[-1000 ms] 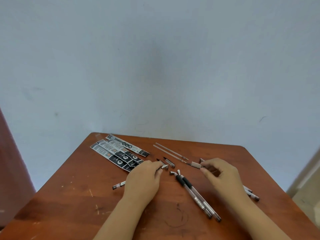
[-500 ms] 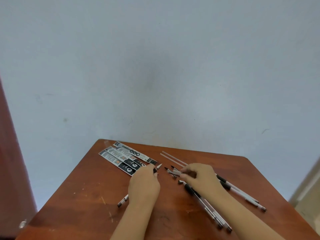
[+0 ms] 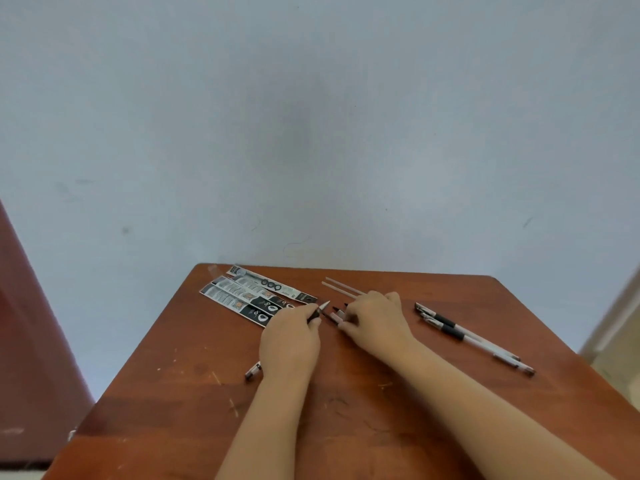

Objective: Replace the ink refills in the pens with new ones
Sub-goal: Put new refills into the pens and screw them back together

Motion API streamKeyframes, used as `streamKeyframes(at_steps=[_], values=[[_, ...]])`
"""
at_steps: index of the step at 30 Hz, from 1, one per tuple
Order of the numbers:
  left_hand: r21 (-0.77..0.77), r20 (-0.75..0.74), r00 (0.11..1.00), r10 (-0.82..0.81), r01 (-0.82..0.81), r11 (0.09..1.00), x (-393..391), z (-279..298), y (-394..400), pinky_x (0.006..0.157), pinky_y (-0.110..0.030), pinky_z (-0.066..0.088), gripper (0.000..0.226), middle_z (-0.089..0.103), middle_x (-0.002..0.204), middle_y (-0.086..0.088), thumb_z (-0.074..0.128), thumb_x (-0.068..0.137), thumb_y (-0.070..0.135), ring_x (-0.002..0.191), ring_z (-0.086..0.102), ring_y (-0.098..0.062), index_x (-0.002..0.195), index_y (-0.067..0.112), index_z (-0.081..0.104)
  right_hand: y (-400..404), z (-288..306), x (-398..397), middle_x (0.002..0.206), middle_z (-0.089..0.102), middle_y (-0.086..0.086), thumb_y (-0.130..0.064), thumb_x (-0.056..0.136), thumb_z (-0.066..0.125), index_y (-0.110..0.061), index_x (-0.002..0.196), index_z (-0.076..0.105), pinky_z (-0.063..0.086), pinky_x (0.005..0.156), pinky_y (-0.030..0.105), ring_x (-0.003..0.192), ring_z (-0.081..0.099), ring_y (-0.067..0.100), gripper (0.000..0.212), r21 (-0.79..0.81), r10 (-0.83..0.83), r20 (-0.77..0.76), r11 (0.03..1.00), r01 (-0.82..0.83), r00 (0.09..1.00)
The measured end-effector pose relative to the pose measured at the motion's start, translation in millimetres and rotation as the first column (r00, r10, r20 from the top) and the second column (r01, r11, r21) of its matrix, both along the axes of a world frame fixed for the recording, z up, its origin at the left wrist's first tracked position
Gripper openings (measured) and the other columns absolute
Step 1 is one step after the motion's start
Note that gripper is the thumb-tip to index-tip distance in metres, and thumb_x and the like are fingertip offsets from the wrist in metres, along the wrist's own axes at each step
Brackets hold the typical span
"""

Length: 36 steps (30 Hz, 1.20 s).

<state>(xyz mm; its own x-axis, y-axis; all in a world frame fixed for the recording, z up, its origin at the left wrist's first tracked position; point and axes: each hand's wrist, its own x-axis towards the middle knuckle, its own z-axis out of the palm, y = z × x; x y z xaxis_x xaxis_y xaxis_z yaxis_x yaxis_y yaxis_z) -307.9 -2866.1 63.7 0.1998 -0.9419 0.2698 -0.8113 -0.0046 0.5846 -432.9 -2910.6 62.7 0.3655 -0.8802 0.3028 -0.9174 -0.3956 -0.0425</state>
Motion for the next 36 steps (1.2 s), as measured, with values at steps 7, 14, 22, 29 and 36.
streamKeyframes(at_steps=[7,14,22,29,36], values=[[-0.067,0.042,0.989,-0.139,0.141,0.988,-9,-3,0,0.082,-0.022,0.033,0.026,0.056,0.109,-0.006,0.045,0.093,0.02,0.101,0.049,-0.018,0.115,0.014,0.057,15,14,-36,0.095,0.065,-0.001,-0.032,0.091,0.045,-0.016,0.095,0.066,0.037,0.089,0.032,0.094,0.055,0.015,0.027,0.067,-0.035,0.366,0.998,0.011,0.93],[-0.127,0.238,0.868,-0.436,0.473,0.872,-28,-5,8,0.085,-0.018,0.032,0.032,0.059,0.11,0.003,0.046,0.093,0.026,0.103,0.049,-0.012,0.124,0.03,0.053,44,14,-77,0.054,0.043,-0.005,-0.031,0.093,0.038,-0.02,0.054,0.041,0.029,0.054,0.023,0.053,0.041,0.006,0.04,0.011,0.041,0.5,0.998,-0.054,0.865],[-0.235,0.335,0.822,-0.46,0.546,0.804,-36,-12,10,0.068,-0.021,0.04,0.034,0.066,0.069,0.004,0.045,0.075,0.034,0.074,0.049,-0.01,0.089,0.016,0.07,51,8,-87,0.035,0.04,-0.006,-0.031,0.092,0.044,-0.023,0.043,0.033,0.031,0.047,0.015,0.043,0.042,0.005,0.05,0.129,0.057,0.562,0.979,-0.156,0.825],[-0.26,0.303,0.822,-0.483,0.558,0.788,-38,-9,15,0.07,-0.021,0.041,0.031,0.067,0.072,0.002,0.048,0.078,0.032,0.075,0.048,-0.008,0.09,0.014,0.07,53,16,-91,0.04,0.055,-0.013,-0.031,0.089,0.047,-0.023,0.059,0.062,0.038,0.047,0.01,0.044,0.046,0.006,0.035,0.373,-0.067,0.728,0.873,-0.313,0.682],[-0.269,0.345,0.829,-0.441,0.537,0.8,-37,-10,14,0.07,-0.021,0.041,0.034,0.067,0.073,0.001,0.046,0.079,0.031,0.076,0.047,-0.008,0.094,0.014,0.071,56,18,-87,0.038,0.051,-0.012,-0.034,0.091,0.04,-0.027,0.056,0.055,0.036,0.046,0.008,0.039,0.043,0.0,0.039,0.358,-0.021,0.683,0.881,-0.31,0.73]])
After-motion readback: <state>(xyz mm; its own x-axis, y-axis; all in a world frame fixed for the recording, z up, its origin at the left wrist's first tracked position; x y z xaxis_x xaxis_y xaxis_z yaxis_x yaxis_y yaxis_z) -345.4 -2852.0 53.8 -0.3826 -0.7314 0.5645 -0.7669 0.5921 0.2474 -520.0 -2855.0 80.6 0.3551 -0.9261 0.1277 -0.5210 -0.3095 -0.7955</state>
